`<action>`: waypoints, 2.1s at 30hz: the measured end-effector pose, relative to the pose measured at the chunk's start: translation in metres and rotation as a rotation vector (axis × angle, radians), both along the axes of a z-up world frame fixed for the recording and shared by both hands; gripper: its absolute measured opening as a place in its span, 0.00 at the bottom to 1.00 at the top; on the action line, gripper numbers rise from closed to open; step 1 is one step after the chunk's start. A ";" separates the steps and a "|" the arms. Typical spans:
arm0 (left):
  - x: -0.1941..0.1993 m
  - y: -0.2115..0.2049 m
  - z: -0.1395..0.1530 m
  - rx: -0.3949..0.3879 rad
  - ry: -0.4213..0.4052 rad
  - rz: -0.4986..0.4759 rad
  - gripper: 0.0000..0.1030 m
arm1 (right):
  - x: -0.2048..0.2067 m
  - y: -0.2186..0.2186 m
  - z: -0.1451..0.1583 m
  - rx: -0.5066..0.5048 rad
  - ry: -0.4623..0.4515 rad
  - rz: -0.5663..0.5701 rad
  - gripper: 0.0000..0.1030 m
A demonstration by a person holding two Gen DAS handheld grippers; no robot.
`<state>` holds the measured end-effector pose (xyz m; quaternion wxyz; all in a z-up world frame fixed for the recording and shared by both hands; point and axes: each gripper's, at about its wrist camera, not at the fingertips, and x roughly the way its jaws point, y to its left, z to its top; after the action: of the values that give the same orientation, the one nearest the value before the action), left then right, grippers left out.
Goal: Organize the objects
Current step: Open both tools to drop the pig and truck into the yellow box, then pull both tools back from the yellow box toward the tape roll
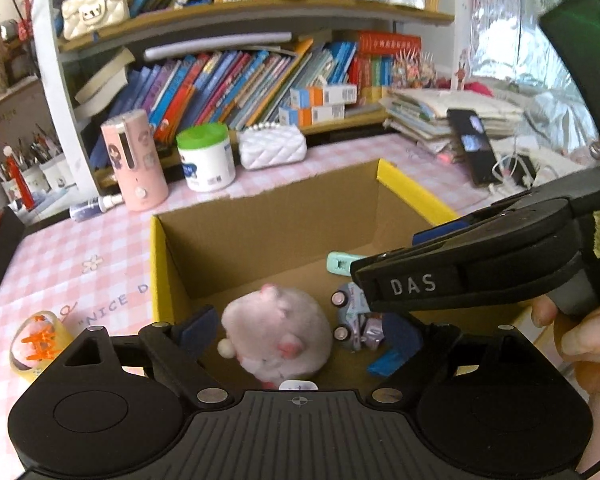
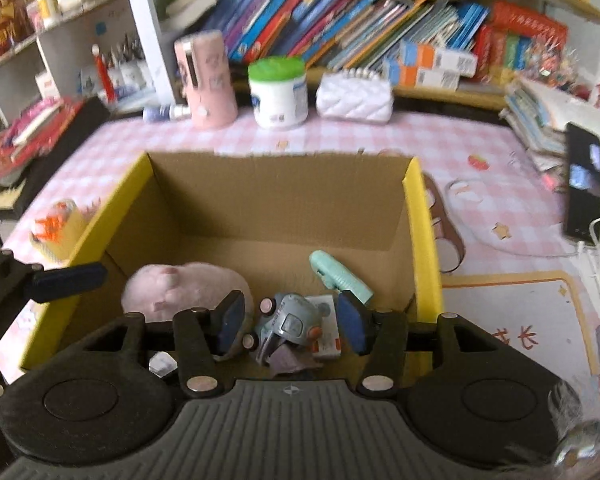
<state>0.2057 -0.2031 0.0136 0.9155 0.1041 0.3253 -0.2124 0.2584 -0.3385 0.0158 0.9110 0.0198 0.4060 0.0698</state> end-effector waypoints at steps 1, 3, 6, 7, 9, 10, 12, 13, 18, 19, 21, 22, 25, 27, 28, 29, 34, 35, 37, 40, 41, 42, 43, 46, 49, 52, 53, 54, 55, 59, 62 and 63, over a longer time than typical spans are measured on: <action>-0.004 0.002 0.003 -0.007 -0.008 0.002 0.88 | -0.007 0.000 0.005 0.002 -0.024 -0.013 0.50; -0.013 0.006 0.007 -0.022 -0.022 0.008 0.88 | -0.018 0.000 0.012 0.006 -0.064 -0.038 0.51; -0.027 0.016 0.010 -0.053 -0.034 0.024 0.89 | -0.040 0.000 0.021 0.020 -0.126 -0.099 0.52; -0.032 0.020 0.011 -0.063 -0.036 0.031 0.89 | -0.048 0.001 0.023 0.021 -0.144 -0.118 0.53; -0.042 0.027 0.012 -0.083 -0.039 0.045 0.89 | -0.064 0.002 0.027 0.012 -0.186 -0.166 0.55; -0.047 0.031 0.012 -0.092 -0.038 0.054 0.90 | -0.073 0.003 0.028 0.004 -0.208 -0.191 0.56; -0.057 0.040 0.010 -0.100 -0.034 0.074 0.90 | -0.089 0.005 0.029 -0.009 -0.236 -0.239 0.60; -0.062 0.044 0.008 -0.101 -0.031 0.083 0.90 | -0.098 0.006 0.028 -0.016 -0.245 -0.267 0.61; -0.082 0.068 -0.007 -0.077 0.014 0.130 0.92 | -0.131 0.016 0.011 -0.060 -0.214 -0.337 0.61; -0.085 0.073 -0.011 -0.068 0.029 0.143 0.92 | -0.136 0.020 0.006 -0.072 -0.193 -0.342 0.61; -0.092 0.084 -0.018 -0.055 0.054 0.165 0.92 | -0.145 0.029 -0.005 -0.086 -0.148 -0.346 0.61; -0.095 0.089 -0.020 -0.050 0.065 0.171 0.92 | -0.151 0.034 -0.009 -0.088 -0.124 -0.343 0.61; -0.107 0.106 -0.026 -0.039 0.088 0.189 0.92 | -0.165 0.054 -0.017 -0.087 -0.083 -0.313 0.61; -0.114 0.117 -0.027 -0.036 0.102 0.202 0.92 | -0.174 0.067 -0.019 -0.093 -0.078 -0.289 0.61; -0.117 0.122 -0.027 -0.036 0.104 0.209 0.92 | -0.179 0.075 -0.019 -0.096 -0.077 -0.273 0.61; -0.121 0.129 -0.027 -0.036 0.103 0.216 0.92 | -0.182 0.082 -0.020 -0.096 -0.076 -0.262 0.61; -0.139 0.157 -0.023 -0.034 0.094 0.251 0.92 | -0.197 0.114 -0.018 -0.085 -0.078 -0.215 0.61; -0.142 0.163 -0.022 -0.033 0.094 0.258 0.92 | -0.199 0.120 -0.018 -0.083 -0.080 -0.205 0.61; -0.148 0.174 -0.021 -0.032 0.090 0.276 0.92 | -0.202 0.133 -0.016 -0.079 -0.085 -0.187 0.61; -0.156 0.190 -0.018 -0.032 0.081 0.299 0.92 | -0.209 0.150 -0.014 -0.073 -0.094 -0.161 0.62; -0.158 0.195 -0.017 -0.032 0.078 0.306 0.92 | -0.211 0.155 -0.013 -0.070 -0.096 -0.153 0.62; -0.160 0.200 -0.016 -0.033 0.074 0.313 0.92 | -0.212 0.160 -0.013 -0.068 -0.097 -0.147 0.62; -0.162 0.204 -0.015 -0.033 0.072 0.319 0.92 | -0.214 0.165 -0.012 -0.065 -0.098 -0.139 0.62; -0.166 0.216 -0.014 -0.034 0.065 0.334 0.92 | -0.218 0.178 -0.011 -0.060 -0.104 -0.121 0.63; -0.170 0.226 -0.012 -0.037 0.059 0.348 0.92 | -0.222 0.189 -0.010 -0.059 -0.111 -0.105 0.64; -0.174 0.235 -0.012 -0.041 0.057 0.361 0.92 | -0.225 0.199 -0.009 -0.059 -0.116 -0.091 0.64; -0.176 0.237 -0.012 -0.042 0.056 0.365 0.92 | -0.226 0.202 -0.009 -0.060 -0.117 -0.087 0.64; -0.177 0.240 -0.012 -0.043 0.056 0.368 0.92 | -0.227 0.204 -0.009 -0.060 -0.117 -0.084 0.65; -0.178 0.242 -0.012 -0.043 0.055 0.370 0.92 | -0.228 0.207 -0.009 -0.061 -0.118 -0.081 0.65; -0.181 0.250 -0.013 -0.045 0.053 0.377 0.92 | -0.231 0.216 -0.010 -0.061 -0.116 -0.072 0.65; -0.181 0.256 -0.013 -0.047 0.050 0.379 0.92 | -0.232 0.222 -0.010 -0.061 -0.117 -0.069 0.65; -0.181 0.258 -0.013 -0.047 0.050 0.380 0.92 | -0.232 0.223 -0.010 -0.061 -0.118 -0.069 0.65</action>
<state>0.0245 0.0552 0.0009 0.9329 0.0141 0.3568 -0.0460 0.0261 -0.1151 0.0056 0.9354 0.0017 0.3526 0.0271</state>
